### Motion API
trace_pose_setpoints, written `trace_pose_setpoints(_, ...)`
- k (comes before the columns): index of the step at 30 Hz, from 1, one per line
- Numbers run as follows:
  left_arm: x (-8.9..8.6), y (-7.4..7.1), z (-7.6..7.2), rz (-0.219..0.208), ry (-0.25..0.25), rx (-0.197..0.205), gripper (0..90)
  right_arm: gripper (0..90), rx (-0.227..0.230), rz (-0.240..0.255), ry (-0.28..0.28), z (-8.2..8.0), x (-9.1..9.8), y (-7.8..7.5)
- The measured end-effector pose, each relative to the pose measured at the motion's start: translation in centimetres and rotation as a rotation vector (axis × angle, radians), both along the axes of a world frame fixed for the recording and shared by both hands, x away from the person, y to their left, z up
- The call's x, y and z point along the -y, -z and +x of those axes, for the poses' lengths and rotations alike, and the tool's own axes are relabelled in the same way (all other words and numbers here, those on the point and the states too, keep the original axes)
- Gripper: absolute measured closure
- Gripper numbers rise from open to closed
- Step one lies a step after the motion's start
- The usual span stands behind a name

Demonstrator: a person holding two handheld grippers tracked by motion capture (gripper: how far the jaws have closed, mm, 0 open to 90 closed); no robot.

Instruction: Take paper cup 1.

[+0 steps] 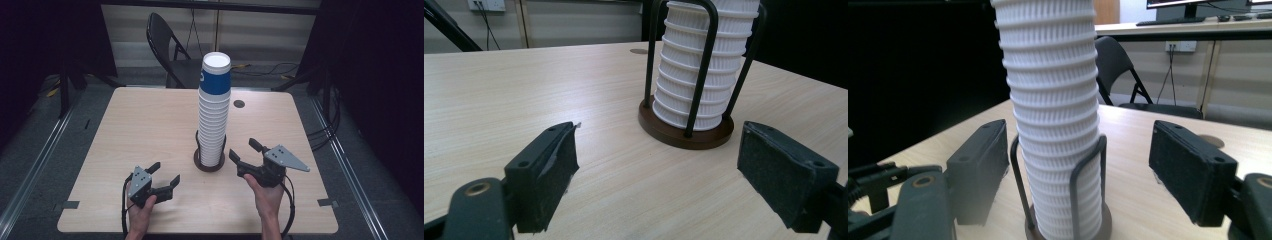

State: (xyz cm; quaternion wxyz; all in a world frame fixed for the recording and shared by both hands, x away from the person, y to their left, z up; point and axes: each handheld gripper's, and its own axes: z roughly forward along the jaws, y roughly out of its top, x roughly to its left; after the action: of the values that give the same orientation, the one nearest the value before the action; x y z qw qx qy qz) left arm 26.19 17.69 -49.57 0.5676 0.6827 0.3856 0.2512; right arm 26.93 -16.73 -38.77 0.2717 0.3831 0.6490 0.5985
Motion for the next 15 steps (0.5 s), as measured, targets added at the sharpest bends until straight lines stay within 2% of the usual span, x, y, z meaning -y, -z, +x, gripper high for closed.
trace_pose_setpoints(15, 0.0, 0.0, 0.0, 0.006, 0.007, 0.003, 15.7, 21.0, 0.069, -0.01, -0.073, 1.0, -0.9, -4.9)
